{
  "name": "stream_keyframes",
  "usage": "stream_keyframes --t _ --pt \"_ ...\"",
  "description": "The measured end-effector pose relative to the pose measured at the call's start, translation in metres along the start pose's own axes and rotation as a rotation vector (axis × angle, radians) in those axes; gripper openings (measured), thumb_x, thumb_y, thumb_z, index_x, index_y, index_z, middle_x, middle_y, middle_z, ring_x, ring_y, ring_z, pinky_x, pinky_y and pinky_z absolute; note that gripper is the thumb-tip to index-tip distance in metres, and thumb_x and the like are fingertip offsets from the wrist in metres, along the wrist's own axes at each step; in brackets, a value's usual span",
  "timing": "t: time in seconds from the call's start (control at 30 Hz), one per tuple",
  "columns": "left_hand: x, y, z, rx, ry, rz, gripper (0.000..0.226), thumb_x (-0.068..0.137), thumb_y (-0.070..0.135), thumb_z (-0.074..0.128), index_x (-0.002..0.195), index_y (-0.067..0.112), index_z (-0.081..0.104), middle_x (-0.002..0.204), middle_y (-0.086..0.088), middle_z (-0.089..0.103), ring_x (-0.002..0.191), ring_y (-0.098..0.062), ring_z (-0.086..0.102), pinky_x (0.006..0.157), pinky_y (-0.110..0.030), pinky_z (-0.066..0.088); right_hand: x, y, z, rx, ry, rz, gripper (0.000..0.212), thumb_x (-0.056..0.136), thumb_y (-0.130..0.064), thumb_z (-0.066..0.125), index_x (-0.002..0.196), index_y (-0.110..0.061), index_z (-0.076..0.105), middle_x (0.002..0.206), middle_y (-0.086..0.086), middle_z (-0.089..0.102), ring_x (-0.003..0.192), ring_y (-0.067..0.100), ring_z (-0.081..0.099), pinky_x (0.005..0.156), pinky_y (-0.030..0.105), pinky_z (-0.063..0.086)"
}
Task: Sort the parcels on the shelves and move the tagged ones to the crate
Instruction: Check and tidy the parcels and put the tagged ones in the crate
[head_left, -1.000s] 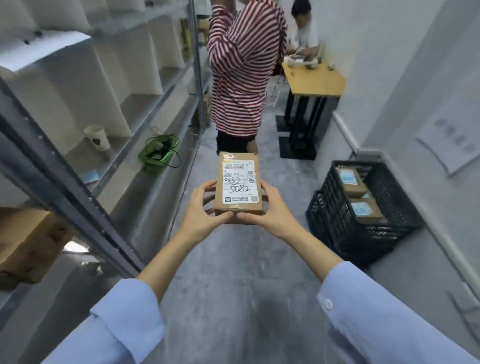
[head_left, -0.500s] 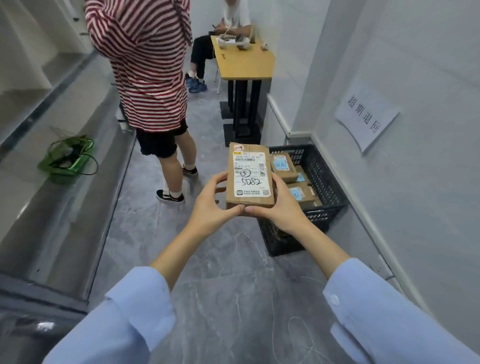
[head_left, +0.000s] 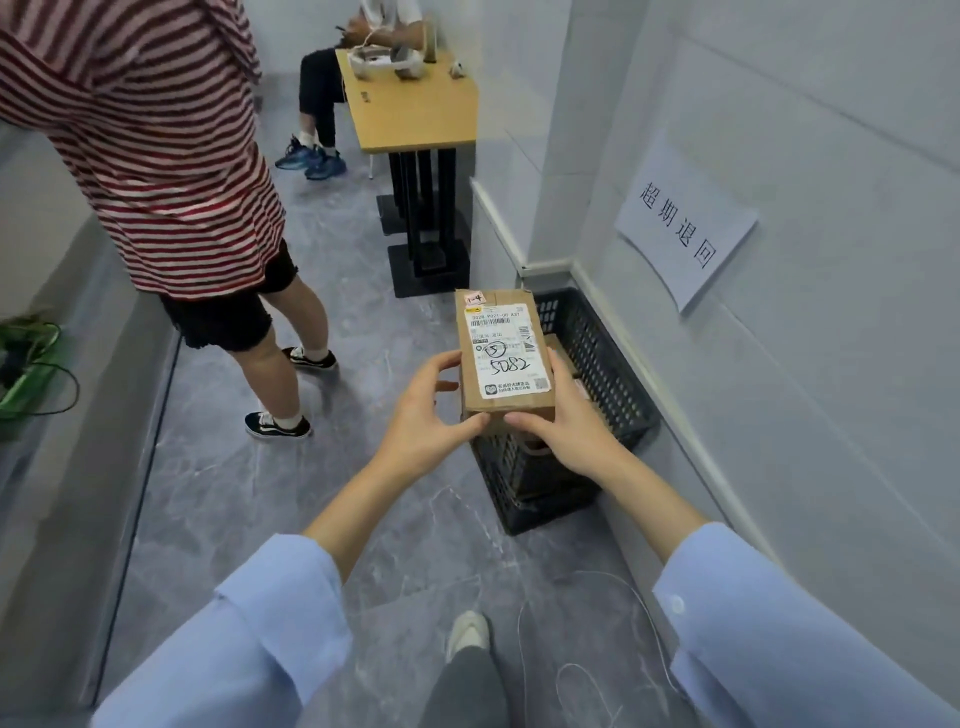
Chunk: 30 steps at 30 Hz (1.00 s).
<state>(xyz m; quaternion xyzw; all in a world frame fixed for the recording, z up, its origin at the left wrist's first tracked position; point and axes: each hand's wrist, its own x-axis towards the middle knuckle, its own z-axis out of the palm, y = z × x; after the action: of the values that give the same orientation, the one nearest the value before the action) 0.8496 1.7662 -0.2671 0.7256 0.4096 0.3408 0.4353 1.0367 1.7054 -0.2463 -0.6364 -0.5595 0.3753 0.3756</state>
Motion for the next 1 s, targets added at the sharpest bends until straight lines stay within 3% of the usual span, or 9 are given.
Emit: stream_keyframes --t 0.03,0.07,0.17,0.23,0.53,0.73,0.9,1.0 --pt "0.015 -0.004 0.001 -0.006 -0.006 -0.002 0.07 0.078 0.027 0.08 0.136 0.036 0.041 0.134 0.026 0.049 0.116 0.004 0.052 0.083 -0.006 0.038 0.014 0.001 -0.004 -0.01 0.003 0.001 0.09 0.087 -0.01 0.072 0.154 -0.022 0.013 0.152 -0.012 0.034 0.13 -0.013 0.028 0.101 -0.001 0.024" --pt "0.031 -0.007 0.002 -0.013 -0.012 -0.005 0.069 0.079 0.025 0.079 0.135 0.038 0.041 0.13 0.031 0.048 0.114 0.007 0.052 0.083 -0.006 0.038 0.027 0.001 -0.007 -0.01 0.002 0.01 0.09 0.088 -0.008 0.07 0.154 -0.023 0.011 0.154 -0.01 0.032 0.135 -0.008 0.027 0.107 0.006 0.025" --pt "0.078 -0.017 0.003 -0.031 -0.018 -0.025 0.069 0.079 0.023 0.079 0.134 0.037 0.042 0.127 0.033 0.047 0.109 0.015 0.05 0.082 0.0 0.037 0.071 0.003 -0.017 0.002 0.017 0.035 0.087 0.089 -0.004 0.068 0.154 -0.021 0.013 0.155 -0.002 0.035 0.144 0.011 0.031 0.119 0.04 0.029" --pt "0.108 -0.023 0.001 -0.017 -0.029 -0.03 0.07 0.078 0.025 0.08 0.136 0.037 0.041 0.13 0.03 0.047 0.11 0.014 0.05 0.082 0.002 0.036 0.098 0.004 -0.022 -0.003 0.028 0.053 0.086 0.09 -0.004 0.067 0.154 -0.022 0.013 0.154 -0.003 0.037 0.143 0.012 0.033 0.117 0.045 0.03" --pt "0.181 -0.056 0.0 -0.021 -0.063 -0.051 0.074 0.079 0.025 0.08 0.141 0.029 0.041 0.138 0.018 0.049 0.113 0.01 0.051 0.082 0.0 0.037 0.172 0.021 -0.028 0.03 0.039 0.099 0.085 0.089 -0.004 0.066 0.154 -0.026 0.015 0.152 -0.007 0.039 0.142 0.009 0.034 0.116 0.043 0.033" --pt "0.189 -0.057 -0.018 -0.081 0.018 -0.068 0.076 0.078 0.023 0.081 0.139 0.036 0.038 0.138 0.023 0.046 0.117 0.003 0.053 0.091 -0.018 0.042 0.201 0.01 -0.024 0.015 0.028 0.014 0.089 0.085 -0.005 0.072 0.146 -0.039 0.017 0.15 -0.012 0.038 0.139 0.001 0.034 0.112 0.029 0.032" --pt "0.172 -0.047 -0.064 -0.08 0.197 -0.084 0.076 0.077 0.027 0.082 0.136 0.041 0.037 0.136 0.028 0.047 0.117 0.008 0.052 0.094 -0.022 0.044 0.225 -0.025 0.003 -0.008 -0.122 -0.058 0.095 0.085 -0.014 0.074 0.154 -0.029 0.011 0.154 -0.01 0.035 0.141 0.005 0.032 0.111 0.028 0.032" --pt "0.151 -0.043 -0.104 -0.03 0.338 -0.094 0.074 0.077 0.025 0.082 0.138 0.036 0.041 0.136 0.022 0.05 0.118 0.004 0.052 0.094 -0.024 0.045 0.238 -0.059 0.029 -0.028 -0.204 -0.174 0.087 0.083 -0.019 0.077 0.147 -0.034 0.021 0.149 -0.012 0.039 0.137 0.003 0.036 0.111 0.028 0.033"
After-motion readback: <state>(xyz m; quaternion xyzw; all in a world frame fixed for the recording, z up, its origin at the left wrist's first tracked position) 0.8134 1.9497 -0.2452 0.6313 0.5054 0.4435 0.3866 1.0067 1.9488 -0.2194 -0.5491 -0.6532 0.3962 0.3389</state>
